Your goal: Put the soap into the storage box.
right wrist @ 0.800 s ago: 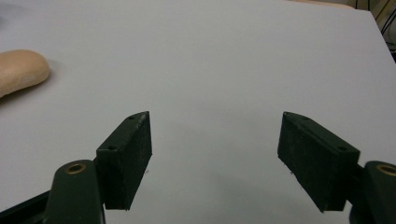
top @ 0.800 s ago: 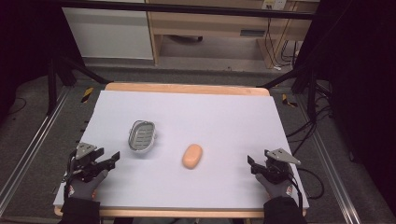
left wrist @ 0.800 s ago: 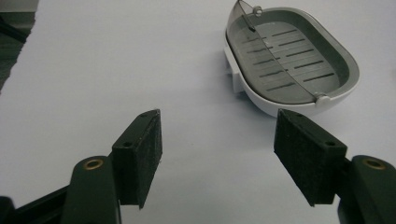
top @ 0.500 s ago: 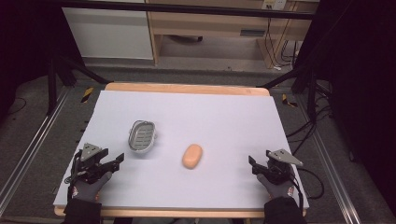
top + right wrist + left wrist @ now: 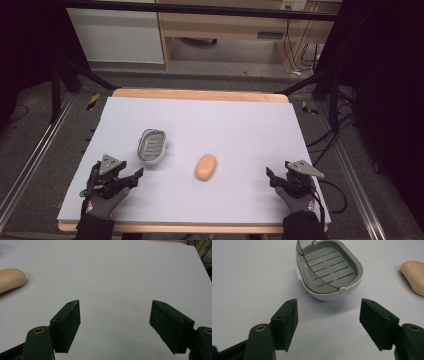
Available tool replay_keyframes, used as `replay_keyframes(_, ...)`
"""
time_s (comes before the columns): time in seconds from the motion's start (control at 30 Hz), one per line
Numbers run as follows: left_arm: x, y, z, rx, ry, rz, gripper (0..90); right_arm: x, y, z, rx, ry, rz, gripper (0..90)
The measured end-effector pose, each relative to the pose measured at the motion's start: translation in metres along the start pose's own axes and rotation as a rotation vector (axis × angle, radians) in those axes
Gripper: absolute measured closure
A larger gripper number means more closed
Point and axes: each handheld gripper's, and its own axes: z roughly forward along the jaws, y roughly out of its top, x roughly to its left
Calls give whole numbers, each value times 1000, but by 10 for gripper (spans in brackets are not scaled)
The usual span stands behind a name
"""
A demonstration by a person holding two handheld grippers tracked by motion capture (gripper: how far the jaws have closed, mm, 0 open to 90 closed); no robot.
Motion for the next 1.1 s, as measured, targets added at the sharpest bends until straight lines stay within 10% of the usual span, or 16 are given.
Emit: replay_keyframes(1.1,-48,31,15,-16,-102,88,277,0,3,0,6,2,5,231)
